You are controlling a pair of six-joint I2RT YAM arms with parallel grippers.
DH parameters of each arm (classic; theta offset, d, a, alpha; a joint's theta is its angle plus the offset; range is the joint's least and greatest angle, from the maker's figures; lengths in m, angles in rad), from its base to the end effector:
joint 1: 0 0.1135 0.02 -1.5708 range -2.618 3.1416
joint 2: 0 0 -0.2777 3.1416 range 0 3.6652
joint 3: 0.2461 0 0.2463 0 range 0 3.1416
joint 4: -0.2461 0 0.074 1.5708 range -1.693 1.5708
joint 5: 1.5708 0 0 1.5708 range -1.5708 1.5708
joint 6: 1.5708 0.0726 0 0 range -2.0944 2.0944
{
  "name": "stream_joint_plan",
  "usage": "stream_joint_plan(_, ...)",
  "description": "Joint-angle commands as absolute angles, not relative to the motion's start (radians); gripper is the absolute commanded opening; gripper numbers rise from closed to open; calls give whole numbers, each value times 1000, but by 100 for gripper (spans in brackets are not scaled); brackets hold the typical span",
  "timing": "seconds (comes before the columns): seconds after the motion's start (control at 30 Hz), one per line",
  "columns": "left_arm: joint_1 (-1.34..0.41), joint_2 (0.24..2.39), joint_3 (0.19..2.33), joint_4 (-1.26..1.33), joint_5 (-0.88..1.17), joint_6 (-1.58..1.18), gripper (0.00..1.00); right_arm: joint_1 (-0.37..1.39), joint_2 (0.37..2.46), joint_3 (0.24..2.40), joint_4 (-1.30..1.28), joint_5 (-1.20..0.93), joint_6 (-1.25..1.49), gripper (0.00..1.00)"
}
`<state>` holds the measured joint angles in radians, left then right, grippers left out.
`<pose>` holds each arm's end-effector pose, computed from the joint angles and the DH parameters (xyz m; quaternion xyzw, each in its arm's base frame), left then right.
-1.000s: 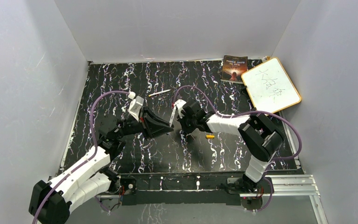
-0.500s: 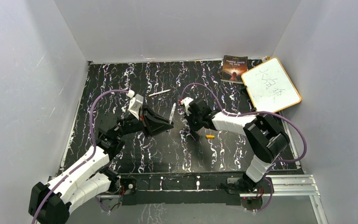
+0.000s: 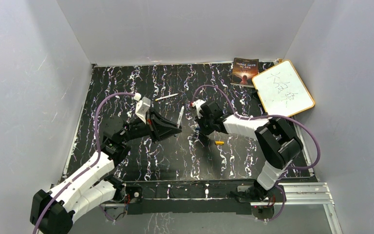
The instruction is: Insert the pens into the pen caps
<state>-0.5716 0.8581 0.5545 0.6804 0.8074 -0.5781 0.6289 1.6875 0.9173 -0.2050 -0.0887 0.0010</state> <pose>0.1397 -0.1522 0.3552 0.3232 0.5180 -0.5989 0.5182 0.2774 0.2097 0.1449 -0.3073 0.9043 0.1311 0.2656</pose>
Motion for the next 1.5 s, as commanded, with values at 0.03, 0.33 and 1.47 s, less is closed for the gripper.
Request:
stream_joint_plan(0.03,-575,828,581,678,799,-564,0,602,1734,1007,-172,-85,-16,0)
stream_joint_plan(0.33,-574,824,587,653,805,-552,0,579,1834,1148,-204,-25,-49,0)
stream_joint_plan(1.47,-569,819,613,626,808,-527,0,716,1783,1193,-278,390,542,61)
